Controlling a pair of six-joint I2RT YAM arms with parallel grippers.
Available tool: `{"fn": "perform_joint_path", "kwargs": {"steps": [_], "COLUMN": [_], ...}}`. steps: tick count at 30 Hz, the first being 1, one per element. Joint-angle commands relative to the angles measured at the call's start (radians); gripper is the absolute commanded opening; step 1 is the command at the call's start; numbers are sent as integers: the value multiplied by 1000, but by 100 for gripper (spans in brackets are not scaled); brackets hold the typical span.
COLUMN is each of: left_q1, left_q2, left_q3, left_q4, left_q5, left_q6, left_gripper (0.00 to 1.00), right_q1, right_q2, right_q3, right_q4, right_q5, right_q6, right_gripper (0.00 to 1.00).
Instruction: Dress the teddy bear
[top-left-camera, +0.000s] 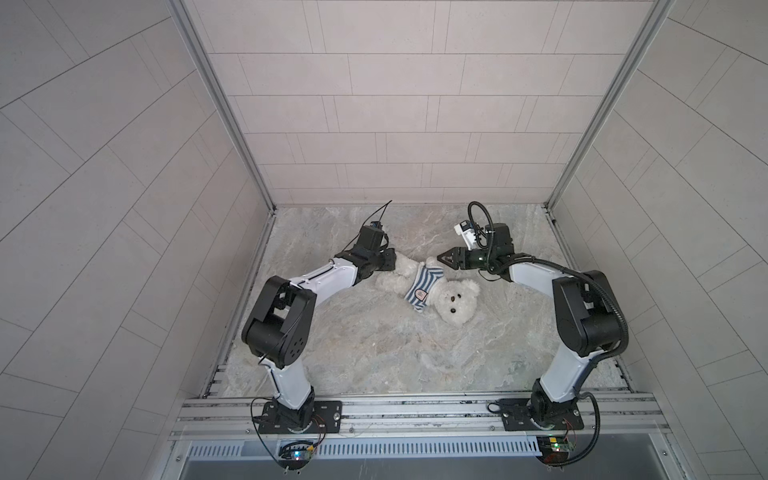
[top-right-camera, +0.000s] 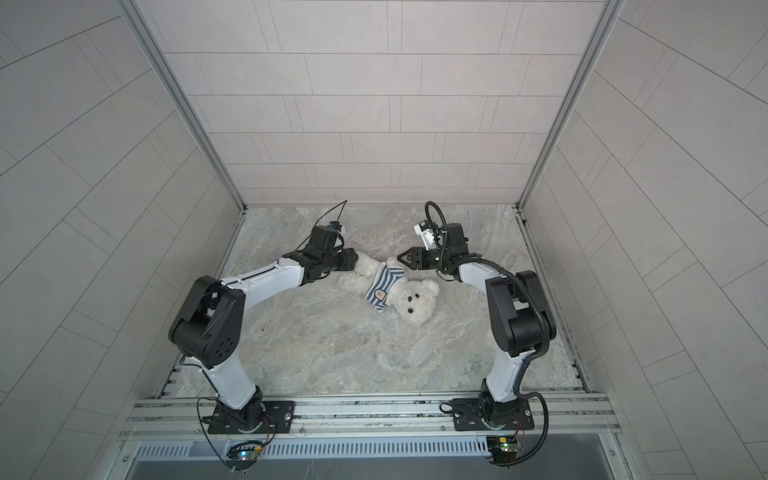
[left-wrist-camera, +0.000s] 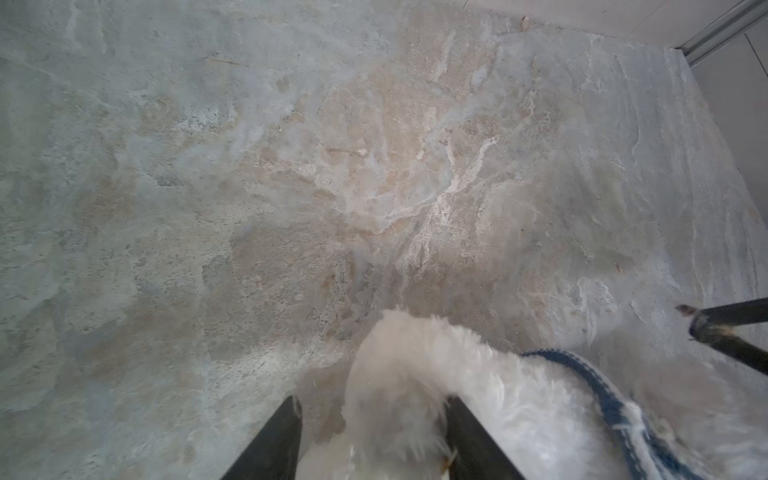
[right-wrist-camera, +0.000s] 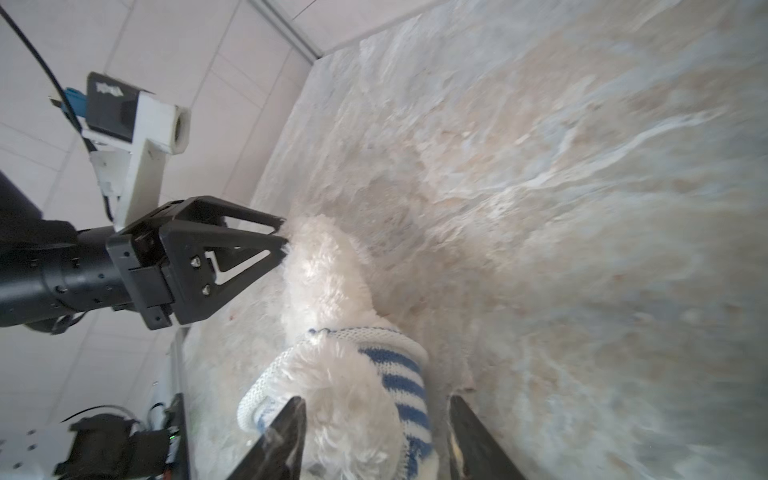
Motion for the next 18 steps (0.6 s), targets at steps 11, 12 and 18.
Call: {"fn": "perform_joint_path", "kwargs": {"steps": [11, 12, 18], "left_q1": [-137, -146, -149], "left_q2": [-130, -144, -193], "left_q3": [-125, -138, -151], "left_q4": [-201, -201, -212], "left_q5": [-154, -159, -129], "left_q6": [-75, -85, -101], "left_gripper": [43, 43, 45], "right_q1": [28, 37, 95], "right_q2": [-363, -384, -531], "right_q3": [-73, -90, -184], "right_q4": [-338, -342, -360], "right_q5": [374, 382, 434], "right_q6": [-216, -215, -164], "right_gripper": [60, 60, 60]}}
